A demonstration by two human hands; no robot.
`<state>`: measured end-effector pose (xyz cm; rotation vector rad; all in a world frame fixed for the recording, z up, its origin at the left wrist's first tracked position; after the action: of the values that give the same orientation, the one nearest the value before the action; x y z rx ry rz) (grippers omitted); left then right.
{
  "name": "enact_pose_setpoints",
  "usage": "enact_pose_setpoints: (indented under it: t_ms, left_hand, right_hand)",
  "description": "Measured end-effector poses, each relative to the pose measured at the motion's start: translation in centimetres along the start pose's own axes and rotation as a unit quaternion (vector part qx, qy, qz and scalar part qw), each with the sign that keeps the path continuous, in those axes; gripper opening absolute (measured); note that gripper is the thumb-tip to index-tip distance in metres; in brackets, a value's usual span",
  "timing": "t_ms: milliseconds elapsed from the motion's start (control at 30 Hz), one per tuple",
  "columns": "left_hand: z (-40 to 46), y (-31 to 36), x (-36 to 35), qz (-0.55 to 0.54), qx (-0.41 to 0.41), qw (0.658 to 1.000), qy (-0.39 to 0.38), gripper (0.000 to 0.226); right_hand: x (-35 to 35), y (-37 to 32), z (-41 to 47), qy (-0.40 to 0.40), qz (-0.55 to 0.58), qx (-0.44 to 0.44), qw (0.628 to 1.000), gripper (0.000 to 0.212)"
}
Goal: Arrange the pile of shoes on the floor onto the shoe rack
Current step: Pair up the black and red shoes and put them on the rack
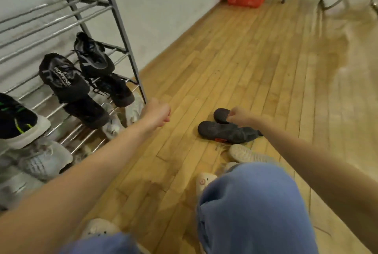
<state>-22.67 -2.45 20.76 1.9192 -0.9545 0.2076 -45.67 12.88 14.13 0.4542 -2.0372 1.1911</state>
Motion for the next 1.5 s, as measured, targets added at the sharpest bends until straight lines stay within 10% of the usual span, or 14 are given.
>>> enact_pose_setpoints:
  t_ms: [233,433,667,833,1033,1133,1367,1500]
  left_hand:
    - [1.4,2.1,-10.6,0.44,-0.186,0.873,-0.095,0.03]
    - [5.9,2.4,-16.8,0.532,-0.294,0.782,-0.138,0.038]
    - [16.2,-1.5,-24.7,0.503,-0.315,0.801,-0.073,0.105]
    - [18.6,-4.7,-29.4,0.432,-0.319,0.843,-0.043,0.104]
    - [16.6,-4.2,-29.3,0.561,-0.345,0.747,0.088,0.092]
    - [16.6,-4.0,-28.6,0.555,-0.314,0.767,0.072,0.092]
    - [17.8,-7.4,-21.5,0.165,-0.082,0.969,-0.166,0.087]
    - [19.5,-13.4,-16.1,-0.107,0.115,0.942,-0.298,0.107]
  right_hand:
    - [-7.1,10.5,-0.1,-0.006,-0.015,-0.08,0.997,0.008]
    - [-8.1,15.5,2.2,0.146,0.03,-0.163,0.975,0.044]
    - [-8.5,16.7,5.1,0.382,0.011,-0.169,0.908,0.036]
    - [-10.3,16.9,4.4,0.516,0.054,-0.154,0.841,0.026]
    - [-11.6,18.4,2.2,0.566,0.161,-0.197,0.784,0.025]
    - [-11.0,18.0,1.8,0.585,0.171,-0.176,0.773,0.025]
    - [-9.1,16.2,1.9,0.593,0.099,-0.069,0.796,0.023]
    - [-8.4,14.4,3.6,0.598,0.07,0.0,0.798,0.024]
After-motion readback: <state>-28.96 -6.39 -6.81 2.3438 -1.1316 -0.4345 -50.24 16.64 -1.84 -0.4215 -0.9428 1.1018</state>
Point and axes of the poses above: each hand's wrist, its own z-axis towards the middle knuckle, its own x-axis out of the back of the hand, y = z × x, the point moved 9 cm from there along z, towards the middle knuckle, and after that the axes turned 15 degrees about x, right-handed, at the moved point
